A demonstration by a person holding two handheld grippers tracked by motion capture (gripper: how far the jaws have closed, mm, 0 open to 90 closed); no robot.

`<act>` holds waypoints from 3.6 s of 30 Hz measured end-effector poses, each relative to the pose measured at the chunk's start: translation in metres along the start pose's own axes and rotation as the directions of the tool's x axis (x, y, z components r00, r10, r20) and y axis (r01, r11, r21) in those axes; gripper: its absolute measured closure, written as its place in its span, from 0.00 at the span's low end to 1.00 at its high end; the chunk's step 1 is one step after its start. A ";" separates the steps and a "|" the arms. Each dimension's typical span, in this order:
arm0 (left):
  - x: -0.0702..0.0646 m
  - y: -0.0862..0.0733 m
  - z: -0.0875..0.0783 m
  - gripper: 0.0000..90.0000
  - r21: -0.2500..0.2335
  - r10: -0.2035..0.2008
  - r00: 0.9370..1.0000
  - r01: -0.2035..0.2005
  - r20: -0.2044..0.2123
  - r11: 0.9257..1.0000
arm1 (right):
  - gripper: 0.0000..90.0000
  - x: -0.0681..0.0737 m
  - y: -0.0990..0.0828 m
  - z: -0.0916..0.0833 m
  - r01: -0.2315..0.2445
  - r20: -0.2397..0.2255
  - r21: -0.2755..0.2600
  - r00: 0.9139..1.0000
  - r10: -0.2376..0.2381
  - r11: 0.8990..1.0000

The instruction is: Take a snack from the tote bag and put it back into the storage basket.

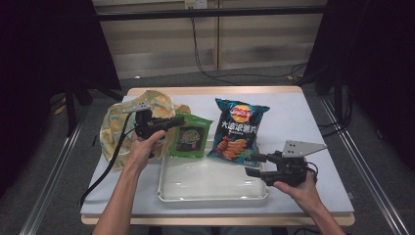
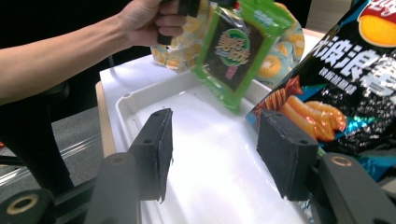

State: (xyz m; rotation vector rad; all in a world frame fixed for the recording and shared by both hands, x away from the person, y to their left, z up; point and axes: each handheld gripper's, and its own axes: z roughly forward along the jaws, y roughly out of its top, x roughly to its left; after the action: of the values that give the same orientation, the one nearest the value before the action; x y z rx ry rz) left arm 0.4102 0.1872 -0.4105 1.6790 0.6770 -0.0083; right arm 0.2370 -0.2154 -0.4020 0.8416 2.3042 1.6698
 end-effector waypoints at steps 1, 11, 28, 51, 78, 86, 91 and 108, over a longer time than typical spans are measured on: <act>0.001 -0.002 0.002 0.96 -0.007 -0.007 1.000 0.006 -0.012 1.000 | 0.51 0.001 -0.001 -0.001 0.000 -0.004 0.000 1.000 0.000 1.000; 0.014 0.000 0.006 0.94 0.056 0.037 0.998 -0.033 -0.056 0.998 | 0.50 0.008 -0.012 -0.011 -0.013 -0.008 0.009 1.000 0.013 1.000; 0.029 0.002 0.014 0.79 0.176 0.078 0.991 -0.059 -0.104 0.983 | 0.50 0.006 -0.017 -0.013 -0.022 -0.009 0.001 1.000 0.022 1.000; 0.023 0.012 0.002 0.54 0.174 0.091 0.984 -0.064 -0.152 0.983 | 0.50 0.006 -0.018 -0.009 -0.025 -0.019 0.011 0.999 0.025 1.000; 0.023 0.049 -0.087 0.80 0.109 0.122 0.971 -0.101 -0.204 0.989 | 0.50 0.004 -0.020 -0.013 -0.027 -0.011 0.007 1.000 0.027 1.000; 0.047 0.043 -0.088 0.64 0.140 0.099 0.953 -0.061 -0.285 0.988 | 0.50 0.003 -0.020 -0.010 -0.027 -0.019 0.017 0.999 0.027 0.999; 0.058 0.033 -0.080 0.42 0.225 0.116 0.944 -0.046 -0.310 0.973 | 0.50 0.003 -0.021 -0.010 -0.028 -0.019 0.019 0.999 0.029 0.999; 0.034 -0.010 -0.072 0.91 0.436 0.249 0.943 -0.133 -0.222 0.890 | 0.50 0.004 -0.023 -0.009 -0.029 -0.013 0.027 0.999 0.029 0.999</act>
State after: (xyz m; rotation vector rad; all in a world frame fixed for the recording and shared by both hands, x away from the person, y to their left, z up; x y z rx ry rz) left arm 0.4080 0.2672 -0.4153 2.1833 0.7455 0.2415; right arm 0.2219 -0.2254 -0.4192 0.8766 2.3388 1.6646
